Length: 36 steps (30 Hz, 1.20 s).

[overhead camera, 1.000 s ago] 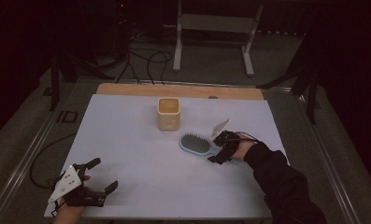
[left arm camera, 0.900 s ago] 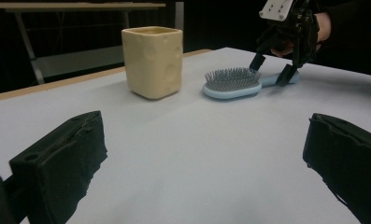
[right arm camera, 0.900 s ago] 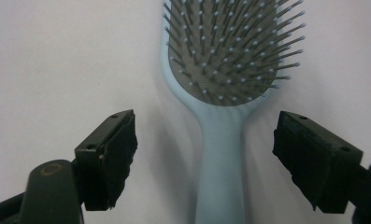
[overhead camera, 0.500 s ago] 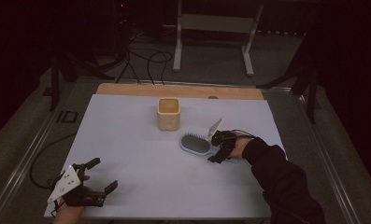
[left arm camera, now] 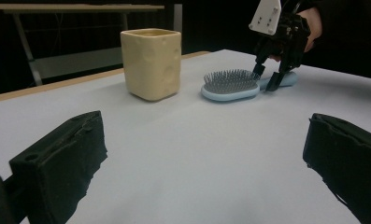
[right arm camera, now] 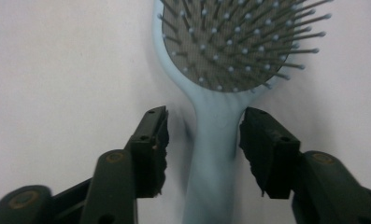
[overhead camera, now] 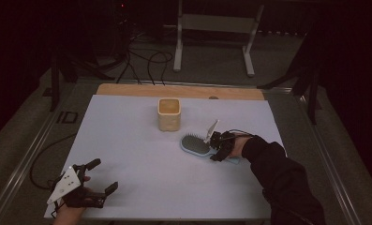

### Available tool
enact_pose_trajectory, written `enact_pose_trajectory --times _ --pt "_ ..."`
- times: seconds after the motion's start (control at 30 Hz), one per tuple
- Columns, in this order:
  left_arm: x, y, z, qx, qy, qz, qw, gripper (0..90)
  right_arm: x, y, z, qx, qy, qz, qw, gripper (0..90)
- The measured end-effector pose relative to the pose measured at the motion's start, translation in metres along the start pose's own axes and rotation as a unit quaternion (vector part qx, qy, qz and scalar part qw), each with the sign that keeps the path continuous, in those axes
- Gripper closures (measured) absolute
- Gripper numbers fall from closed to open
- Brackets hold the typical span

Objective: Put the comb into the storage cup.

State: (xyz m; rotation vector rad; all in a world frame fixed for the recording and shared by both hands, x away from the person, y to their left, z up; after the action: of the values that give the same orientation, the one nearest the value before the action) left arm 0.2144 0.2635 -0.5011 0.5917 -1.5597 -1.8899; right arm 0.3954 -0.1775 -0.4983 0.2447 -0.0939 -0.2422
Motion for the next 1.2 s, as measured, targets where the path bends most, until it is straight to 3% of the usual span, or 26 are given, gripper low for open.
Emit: enact_pose_trajectory --times 0.23,0.63,0.8,1.13,1.2 --pt "0.000 0.000 0.000 0.000 0.000 0.000 1.0000 0.0 0.000 0.003 -0.003 -0.019 -0.004 0.000 0.9998 57.5" --pt "0.001 0.000 0.000 -0.001 -0.001 0.000 1.0000 0.0 -0.003 0.011 -0.006 -0.048 -0.012 -0.023 0.9985 67.2" --pt "0.001 -0.001 -0.001 -0.003 -0.001 -0.001 1.0000 0.0 -0.008 0.006 -0.005 -0.028 -0.029 -0.024 0.9989 69.7" --pt "0.001 -0.001 -0.002 -0.005 0.000 -0.001 1.0000 0.0 -0.004 0.001 -0.003 -0.002 -0.024 -0.031 0.9992 70.0" --pt "0.001 -0.001 -0.002 -0.006 0.000 -0.002 1.0000 0.0 -0.003 0.000 0.001 0.020 -0.019 -0.042 0.9988 70.0"
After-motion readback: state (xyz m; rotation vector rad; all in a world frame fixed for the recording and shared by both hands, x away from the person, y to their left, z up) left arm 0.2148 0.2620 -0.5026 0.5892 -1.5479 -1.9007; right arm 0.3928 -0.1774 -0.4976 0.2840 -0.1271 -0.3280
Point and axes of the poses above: each handheld gripper's, and its own axes: z roughly backward along the jaws, y roughly out of its top, x roughly to its right, the point moved 1 cm from there along -z, roughly forward along the jaws, and after that the axes turned 1 degree about z, right-handed, at the moved point
